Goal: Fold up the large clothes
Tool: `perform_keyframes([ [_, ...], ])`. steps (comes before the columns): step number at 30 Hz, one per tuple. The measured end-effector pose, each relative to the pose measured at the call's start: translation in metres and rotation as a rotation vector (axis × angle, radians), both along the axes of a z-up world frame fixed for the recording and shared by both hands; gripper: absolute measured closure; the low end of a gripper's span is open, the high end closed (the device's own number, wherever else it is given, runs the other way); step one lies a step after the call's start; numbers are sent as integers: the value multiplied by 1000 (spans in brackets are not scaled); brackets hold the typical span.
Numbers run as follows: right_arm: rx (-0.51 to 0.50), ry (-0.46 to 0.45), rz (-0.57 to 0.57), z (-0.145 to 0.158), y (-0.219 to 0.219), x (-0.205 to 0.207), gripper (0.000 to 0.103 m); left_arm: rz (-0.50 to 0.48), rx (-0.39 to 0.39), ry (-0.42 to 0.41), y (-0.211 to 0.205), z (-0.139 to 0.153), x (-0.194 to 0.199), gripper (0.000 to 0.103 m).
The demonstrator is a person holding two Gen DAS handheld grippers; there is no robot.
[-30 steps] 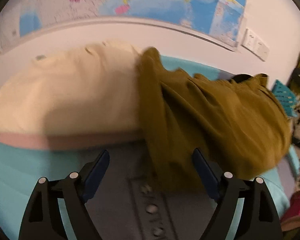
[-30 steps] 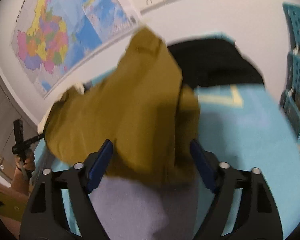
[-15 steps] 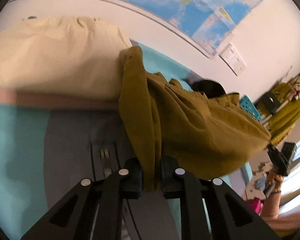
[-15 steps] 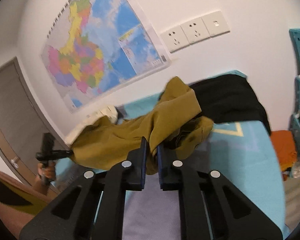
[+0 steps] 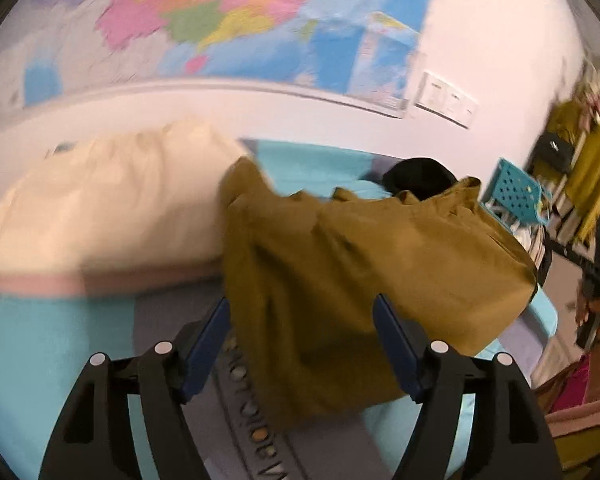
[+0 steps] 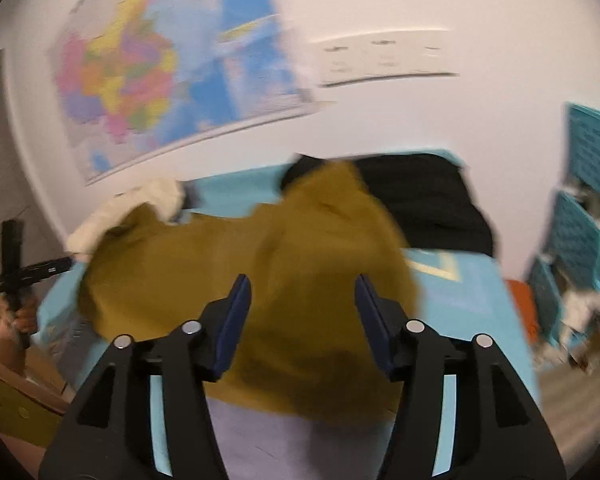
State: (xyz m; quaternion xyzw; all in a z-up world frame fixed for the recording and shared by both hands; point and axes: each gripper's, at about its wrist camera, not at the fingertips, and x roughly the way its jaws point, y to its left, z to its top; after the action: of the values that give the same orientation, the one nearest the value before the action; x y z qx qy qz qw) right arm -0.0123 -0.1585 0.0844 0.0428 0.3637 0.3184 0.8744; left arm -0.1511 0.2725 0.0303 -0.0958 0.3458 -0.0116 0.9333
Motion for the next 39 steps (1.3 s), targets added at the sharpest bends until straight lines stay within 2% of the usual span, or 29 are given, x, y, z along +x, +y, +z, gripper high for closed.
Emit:
perform_keyframes([
  [2,-41,9,66,-8,33,10,45,-43,25,13,-13,1,15,33],
  [4,-104,29,87,-21,62,22,42,-68,71,69,-31,-5,39,33],
  [6,-102,63,103,-33,76,34,42,-74,110,120,-42,-16,59,33],
  [10,-163,111,109,-60,102,58,41,-48,97,193,-43,-35,89,39],
  [12,-183,123,118,-68,111,66,40,-34,105,201,-41,-39,94,43],
  [15,-181,127,120,-71,112,68,45,-13,92,206,-35,-41,98,48],
  [18,-188,121,129,-72,115,68,56,-8,106,208,-35,-42,98,52],
  [20,-200,114,153,-74,119,66,77,-10,135,212,-38,-45,99,56],
  [21,-218,100,147,-74,121,65,82,-11,144,211,-40,-45,101,60],
  [23,-217,93,149,-73,122,64,97,-11,165,201,-42,-45,102,69],
  [24,-194,96,141,-71,120,66,100,-7,175,197,-43,-44,102,81],
  [25,-180,96,139,-70,119,67,101,1,189,194,-43,-44,103,89],
  [28,-127,65,120,-59,114,67,102,4,165,193,-38,-42,107,99],
  [31,-79,15,91,-42,108,68,102,5,165,170,-38,-34,112,101],
  [34,-31,-33,53,-28,101,70,102,6,204,113,-43,-18,120,101],
  [37,-53,-10,39,-41,103,77,102,21,247,67,-46,-9,131,101],
  [39,-117,26,38,-59,109,81,101,16,232,96,-44,-14,143,101],
])
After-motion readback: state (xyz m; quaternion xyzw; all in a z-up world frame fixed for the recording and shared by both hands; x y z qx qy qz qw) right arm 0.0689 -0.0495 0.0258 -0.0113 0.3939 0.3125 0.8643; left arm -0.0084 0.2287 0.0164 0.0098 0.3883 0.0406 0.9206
